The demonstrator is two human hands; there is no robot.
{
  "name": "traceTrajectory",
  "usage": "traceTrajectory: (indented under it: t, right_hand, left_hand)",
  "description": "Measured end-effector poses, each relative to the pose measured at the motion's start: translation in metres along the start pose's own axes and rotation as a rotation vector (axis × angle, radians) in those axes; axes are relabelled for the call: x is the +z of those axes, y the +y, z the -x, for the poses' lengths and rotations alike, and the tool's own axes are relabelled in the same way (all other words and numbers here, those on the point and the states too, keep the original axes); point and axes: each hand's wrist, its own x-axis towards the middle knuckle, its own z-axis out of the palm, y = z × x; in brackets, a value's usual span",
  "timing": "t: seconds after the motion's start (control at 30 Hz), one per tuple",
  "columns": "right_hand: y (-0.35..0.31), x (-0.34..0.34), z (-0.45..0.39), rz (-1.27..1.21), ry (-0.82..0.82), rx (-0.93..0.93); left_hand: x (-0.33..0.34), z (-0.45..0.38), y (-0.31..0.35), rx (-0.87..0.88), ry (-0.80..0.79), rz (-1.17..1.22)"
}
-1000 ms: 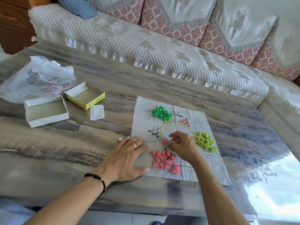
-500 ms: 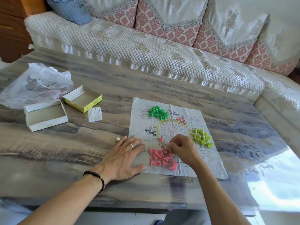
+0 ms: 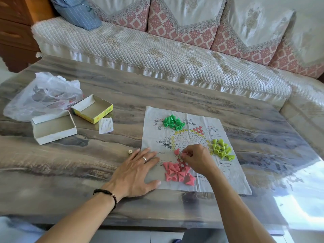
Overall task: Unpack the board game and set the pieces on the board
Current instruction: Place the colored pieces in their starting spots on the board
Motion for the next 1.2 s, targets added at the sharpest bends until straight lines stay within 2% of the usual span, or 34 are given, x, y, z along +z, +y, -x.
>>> traceTrajectory:
  t: [0.43,0.63,0.97,1.13,1.2]
  right_hand:
    - [0.007,0.009,-0.001,-0.110,0.044,0.064]
    - [0.018,0.000,0.022,-0.383,0.109,0.184]
    - [0.019,0.002,0.046,-0.382,0.008,0.140]
    - [0.023,-0.001,0.042,-0.638,0.171,0.290]
    - [0.024,-0.003,0.039,-0.632,0.189,0.307]
  left_hand:
    - [0.001,-0.001,-0.001,0.007,0.036,0.009]
    - [0.002,0.000,-0.001,0.008,0.060,0.023]
    - [0.002,0.001,-0.001,0.010,0.064,0.020]
    - [0.002,0.001,-0.001,0.007,0.050,0.012]
    - [0.001,0.000,-0.001,0.010,0.041,0.008]
